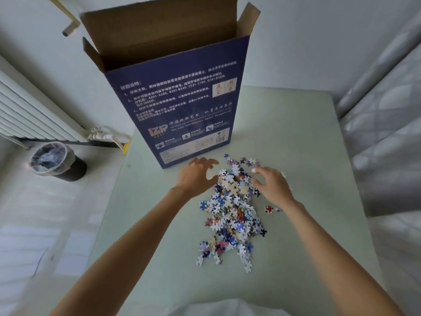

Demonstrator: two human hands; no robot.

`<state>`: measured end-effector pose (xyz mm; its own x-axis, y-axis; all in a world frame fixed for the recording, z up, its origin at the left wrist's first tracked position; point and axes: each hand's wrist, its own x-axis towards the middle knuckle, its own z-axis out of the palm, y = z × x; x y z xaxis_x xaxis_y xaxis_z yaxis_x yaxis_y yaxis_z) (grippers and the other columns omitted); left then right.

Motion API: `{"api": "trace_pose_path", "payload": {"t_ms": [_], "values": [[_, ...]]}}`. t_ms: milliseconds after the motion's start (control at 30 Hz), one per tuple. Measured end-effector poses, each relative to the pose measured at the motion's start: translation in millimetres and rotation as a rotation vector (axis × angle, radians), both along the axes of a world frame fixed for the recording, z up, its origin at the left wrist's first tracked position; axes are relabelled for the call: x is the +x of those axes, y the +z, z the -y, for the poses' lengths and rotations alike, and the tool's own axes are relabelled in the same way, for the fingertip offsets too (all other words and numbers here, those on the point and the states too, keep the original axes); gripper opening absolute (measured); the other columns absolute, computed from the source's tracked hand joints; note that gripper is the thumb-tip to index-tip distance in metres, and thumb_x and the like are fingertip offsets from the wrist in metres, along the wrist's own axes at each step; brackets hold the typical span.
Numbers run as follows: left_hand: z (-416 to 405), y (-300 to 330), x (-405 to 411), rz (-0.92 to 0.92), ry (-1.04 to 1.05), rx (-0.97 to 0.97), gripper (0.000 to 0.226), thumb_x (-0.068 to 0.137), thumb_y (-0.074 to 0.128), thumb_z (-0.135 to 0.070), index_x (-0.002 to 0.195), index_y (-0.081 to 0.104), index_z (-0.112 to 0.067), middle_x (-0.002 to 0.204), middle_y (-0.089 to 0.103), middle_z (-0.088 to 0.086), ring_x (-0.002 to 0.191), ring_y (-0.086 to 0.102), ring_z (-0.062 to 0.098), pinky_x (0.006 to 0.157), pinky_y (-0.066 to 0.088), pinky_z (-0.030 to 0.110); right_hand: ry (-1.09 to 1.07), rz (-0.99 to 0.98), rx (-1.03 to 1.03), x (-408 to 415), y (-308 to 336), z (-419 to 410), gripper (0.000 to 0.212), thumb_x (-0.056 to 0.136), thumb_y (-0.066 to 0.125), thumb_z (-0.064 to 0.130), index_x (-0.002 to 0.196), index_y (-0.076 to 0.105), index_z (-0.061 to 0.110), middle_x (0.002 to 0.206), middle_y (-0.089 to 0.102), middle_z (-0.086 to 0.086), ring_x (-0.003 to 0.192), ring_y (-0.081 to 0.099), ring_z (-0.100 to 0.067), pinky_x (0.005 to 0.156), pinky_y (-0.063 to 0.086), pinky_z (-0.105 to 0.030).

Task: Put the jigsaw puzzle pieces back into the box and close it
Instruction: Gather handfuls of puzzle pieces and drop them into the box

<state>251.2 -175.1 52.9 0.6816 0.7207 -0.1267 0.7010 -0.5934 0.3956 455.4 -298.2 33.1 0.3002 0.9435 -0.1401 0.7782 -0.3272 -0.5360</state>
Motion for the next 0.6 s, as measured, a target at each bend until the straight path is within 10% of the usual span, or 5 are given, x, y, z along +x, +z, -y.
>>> {"api": "trace_pose_path", "payload": {"t_ms": [233,433,600], "values": [[40.6,-73.7,16.9,-0.280,0.223,-0.403,0.116,0.063,0.073,-0.062,0.149,0.004,-0.026,0.143,0.024,0.014,0.128,0.028,0.032,0.097,0.042,0.045,-0.230,-0.010,-0.276,22.5,-64.9,18.1,0.062,0.083,0.061,0.044,0.136,0.041,0.016,0.138,0.042,-0.012,0.126,0.036,-0.032,0.105,0.034,-0.044],[82.1,-86.9,16.9,-0.259,0.143,-0.348,0.123,0.054,0.084,-0.051,0.147,0.008,-0.026,0.140,0.022,0.007,0.125,0.026,0.026,0.094,0.047,0.039,0.237,0.043,-0.443,-39.6,-56.2,13.1,0.106,0.066,0.072,0.058,0.147,0.008,0.032,0.151,0.012,-0.004,0.136,0.015,-0.030,0.104,0.034,-0.051],[98.9,-88.7,5.1,-0.178,0.158,-0.328,0.095,0.068,0.079,-0.037,0.144,0.022,-0.026,0.136,0.034,0.005,0.123,0.038,0.024,0.100,0.041,0.034,0.206,0.158,-0.362,-60.9,-63.2,32.6,0.108,0.061,0.079,0.050,0.143,0.014,0.026,0.135,0.034,-0.011,0.117,0.038,-0.027,0.084,0.049,-0.036]]}}
